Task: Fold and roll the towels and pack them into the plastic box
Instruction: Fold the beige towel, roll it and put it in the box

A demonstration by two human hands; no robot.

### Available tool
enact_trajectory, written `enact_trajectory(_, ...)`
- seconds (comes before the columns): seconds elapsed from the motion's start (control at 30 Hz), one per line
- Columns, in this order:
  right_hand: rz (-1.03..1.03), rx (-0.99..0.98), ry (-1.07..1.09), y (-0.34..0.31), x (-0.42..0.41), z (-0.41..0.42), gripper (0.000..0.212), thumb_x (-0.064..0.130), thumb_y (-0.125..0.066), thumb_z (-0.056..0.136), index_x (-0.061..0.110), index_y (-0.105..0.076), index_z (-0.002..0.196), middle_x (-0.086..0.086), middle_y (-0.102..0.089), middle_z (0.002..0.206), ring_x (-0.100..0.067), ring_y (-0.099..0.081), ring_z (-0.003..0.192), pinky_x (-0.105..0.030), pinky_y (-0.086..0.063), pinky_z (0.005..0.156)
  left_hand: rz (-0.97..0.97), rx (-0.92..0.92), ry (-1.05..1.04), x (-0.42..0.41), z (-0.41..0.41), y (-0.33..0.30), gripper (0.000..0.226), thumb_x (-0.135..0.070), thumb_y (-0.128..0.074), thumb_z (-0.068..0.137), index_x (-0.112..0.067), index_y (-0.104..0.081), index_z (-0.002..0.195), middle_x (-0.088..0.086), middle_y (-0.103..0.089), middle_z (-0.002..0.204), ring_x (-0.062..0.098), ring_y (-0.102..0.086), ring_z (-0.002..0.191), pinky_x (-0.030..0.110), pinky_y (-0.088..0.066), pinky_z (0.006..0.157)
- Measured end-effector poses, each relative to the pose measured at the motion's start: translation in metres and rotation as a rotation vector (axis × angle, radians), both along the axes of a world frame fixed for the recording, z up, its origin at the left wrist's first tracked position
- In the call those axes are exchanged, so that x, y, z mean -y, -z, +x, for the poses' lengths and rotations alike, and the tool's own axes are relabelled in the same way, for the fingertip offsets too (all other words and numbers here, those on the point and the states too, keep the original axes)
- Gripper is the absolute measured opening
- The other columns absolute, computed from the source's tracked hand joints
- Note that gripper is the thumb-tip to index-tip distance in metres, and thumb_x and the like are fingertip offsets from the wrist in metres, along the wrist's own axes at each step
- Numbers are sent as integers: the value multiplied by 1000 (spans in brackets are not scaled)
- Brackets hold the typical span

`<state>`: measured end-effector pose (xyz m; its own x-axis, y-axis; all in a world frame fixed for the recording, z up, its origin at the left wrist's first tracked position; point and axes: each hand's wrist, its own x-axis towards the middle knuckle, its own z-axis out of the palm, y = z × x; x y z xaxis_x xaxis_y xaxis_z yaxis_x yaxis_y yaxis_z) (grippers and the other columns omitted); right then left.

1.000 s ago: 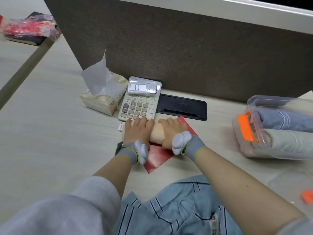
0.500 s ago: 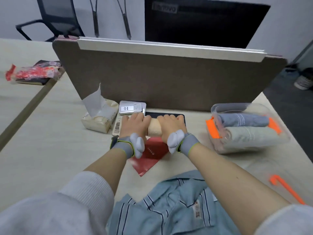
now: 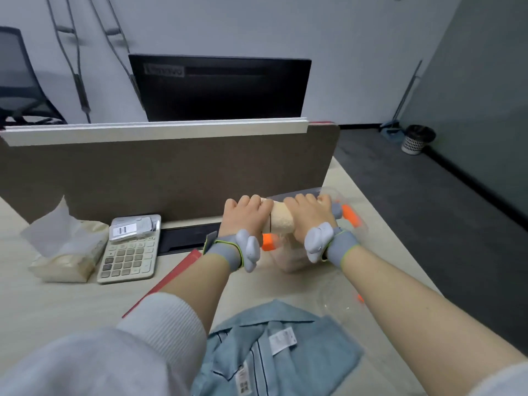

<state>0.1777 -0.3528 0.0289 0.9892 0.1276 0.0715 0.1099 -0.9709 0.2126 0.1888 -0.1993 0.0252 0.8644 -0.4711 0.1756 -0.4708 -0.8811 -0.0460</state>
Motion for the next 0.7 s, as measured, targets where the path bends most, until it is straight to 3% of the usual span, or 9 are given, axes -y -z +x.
enact_trajectory(0.13, 23, -59, 16, 5, 57, 14, 51, 14, -65, 69, 22, -43, 115, 2, -53, 116, -23, -51, 112, -39, -32, 89, 3, -47, 18, 59, 16, 10, 58, -16, -58, 73, -22, -38, 127, 0, -46, 118, 24, -44, 108, 32, -21, 76)
enact_trajectory(0.23, 48, -34, 19, 4, 86, 27, 50, 9, -58, 72, 21, -43, 119, 0, -50, 119, -24, -49, 113, -40, -31, 95, -6, -31, 23, 86, 29, 11, 60, -14, -58, 71, -21, -40, 127, 1, -46, 117, 26, -45, 106, 33, -27, 80)
enact_trajectory(0.37, 128, 69, -22, 13, 109, 59, 55, 0, -54, 70, 22, -43, 119, -2, -48, 115, -25, -51, 107, -40, -30, 94, -13, 161, -18, 109, 58, 20, 63, -16, -65, 41, -19, -59, 103, -1, -56, 87, 22, -55, 77, 30, -23, 70)
enact_trajectory(0.47, 150, 170, -86, 34, 115, 84, 67, -2, -66, 47, 19, -40, 105, -4, -56, 94, -27, -61, 82, -38, -28, 79, -77, 240, -37, 116, 76, 35, 55, -22, -37, 54, -15, -65, 100, 1, -50, 87, 21, -39, 80, 31, -26, 72)
enact_trajectory(0.53, 104, 205, -113, 47, 117, 97, 72, 4, -69, 27, 17, -41, 92, -1, -58, 78, -23, -61, 66, -34, -25, 70, -105, 229, -84, 120, 84, 41, 56, -20, -29, 61, -13, -68, 102, 4, -54, 87, 21, -35, 81, 31, -27, 75)
enact_trajectory(0.6, 105, 158, -168, 60, 117, 103, 57, 10, -65, 28, 17, -50, 83, 0, -58, 72, -22, -59, 68, -31, -25, 68, -45, 90, -133, 123, 87, 45, 55, -16, -34, 73, -13, -60, 120, 7, -57, 99, 24, -40, 93, 31, -29, 82)
enact_trajectory(0.67, 160, 131, -237, 80, 116, 110, 26, 18, -45, 46, 18, -57, 69, 1, -58, 66, -20, -49, 72, -30, -24, 66, 7, -208, -162, 123, 90, 57, 62, -15, -43, 85, -14, -31, 145, 9, -47, 124, 28, -43, 113, 32, -32, 92)
enact_trajectory(0.7, 176, 101, -247, 79, 113, 110, 26, 19, -38, 49, 19, -58, 64, 2, -59, 63, -19, -46, 71, -29, -24, 65, -6, -334, -194, 123, 90, 56, 66, -15, -47, 86, -14, -23, 147, 9, -44, 129, 29, -43, 119, 32, -33, 95)
